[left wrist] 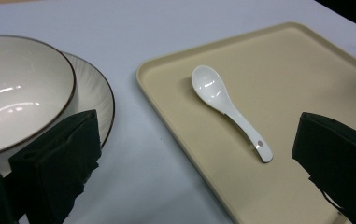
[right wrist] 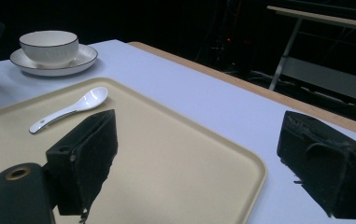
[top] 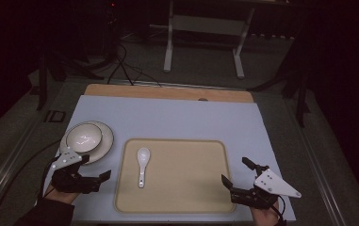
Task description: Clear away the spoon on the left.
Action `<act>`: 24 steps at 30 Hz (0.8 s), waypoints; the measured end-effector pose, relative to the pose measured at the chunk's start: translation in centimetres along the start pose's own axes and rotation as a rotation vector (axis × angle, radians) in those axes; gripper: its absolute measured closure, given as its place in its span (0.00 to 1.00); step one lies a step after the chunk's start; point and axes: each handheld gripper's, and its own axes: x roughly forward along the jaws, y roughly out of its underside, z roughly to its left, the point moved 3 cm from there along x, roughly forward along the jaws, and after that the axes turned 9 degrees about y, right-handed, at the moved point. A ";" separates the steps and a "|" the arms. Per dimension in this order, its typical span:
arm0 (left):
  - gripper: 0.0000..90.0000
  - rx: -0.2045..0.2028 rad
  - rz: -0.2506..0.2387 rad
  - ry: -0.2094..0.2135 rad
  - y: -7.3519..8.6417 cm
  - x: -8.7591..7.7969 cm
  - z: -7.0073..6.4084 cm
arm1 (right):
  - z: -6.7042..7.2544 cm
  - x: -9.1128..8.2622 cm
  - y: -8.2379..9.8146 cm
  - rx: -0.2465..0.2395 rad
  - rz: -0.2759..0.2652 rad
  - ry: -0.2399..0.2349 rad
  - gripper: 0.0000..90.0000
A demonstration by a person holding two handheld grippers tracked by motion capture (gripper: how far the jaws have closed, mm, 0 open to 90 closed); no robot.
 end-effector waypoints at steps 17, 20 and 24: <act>0.02 -0.036 -0.024 0.003 2.1 0.1 1.0 | 0.1 -0.1 0.0 -0.007 -0.001 -0.010 0.14; 0.02 -0.047 -0.007 0.012 2.3 0.4 1.1 | 0.1 -0.1 0.0 -0.008 0.002 -0.012 0.14; 0.02 -0.061 -0.007 0.006 2.4 0.8 1.4 | -0.1 -0.1 0.1 0.004 0.007 -0.018 0.14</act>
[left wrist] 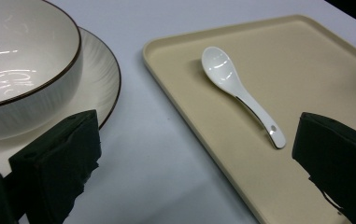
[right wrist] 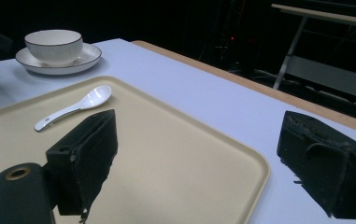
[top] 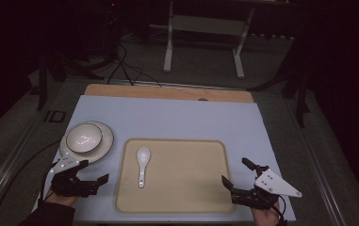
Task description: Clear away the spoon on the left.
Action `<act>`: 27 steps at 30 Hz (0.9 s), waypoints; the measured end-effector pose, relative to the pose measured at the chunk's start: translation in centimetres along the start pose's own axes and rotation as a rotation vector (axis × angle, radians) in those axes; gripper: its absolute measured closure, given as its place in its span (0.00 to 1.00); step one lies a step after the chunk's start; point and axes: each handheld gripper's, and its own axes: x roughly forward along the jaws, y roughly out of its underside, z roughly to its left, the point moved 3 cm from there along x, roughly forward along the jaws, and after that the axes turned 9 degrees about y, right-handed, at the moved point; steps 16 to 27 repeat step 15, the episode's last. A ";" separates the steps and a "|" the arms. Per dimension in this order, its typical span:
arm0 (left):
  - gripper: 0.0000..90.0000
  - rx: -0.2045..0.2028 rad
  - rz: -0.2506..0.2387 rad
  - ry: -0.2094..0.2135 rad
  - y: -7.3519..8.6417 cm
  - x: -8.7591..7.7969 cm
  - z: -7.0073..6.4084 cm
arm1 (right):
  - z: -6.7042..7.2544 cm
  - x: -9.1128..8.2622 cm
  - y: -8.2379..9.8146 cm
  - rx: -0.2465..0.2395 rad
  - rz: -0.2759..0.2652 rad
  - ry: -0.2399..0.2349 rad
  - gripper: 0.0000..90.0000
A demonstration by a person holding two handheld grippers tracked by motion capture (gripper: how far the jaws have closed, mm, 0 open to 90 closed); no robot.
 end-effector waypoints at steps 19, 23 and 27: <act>0.02 -0.025 0.021 0.015 0.3 0.5 0.3 | -0.3 0.4 0.4 0.027 0.029 -0.013 0.14; 0.02 -0.025 0.021 0.015 0.3 0.5 0.3 | -0.3 0.4 0.4 0.027 0.029 -0.013 0.14; 0.02 -0.025 0.021 0.015 0.3 0.5 0.3 | -0.3 0.4 0.4 0.027 0.029 -0.013 0.14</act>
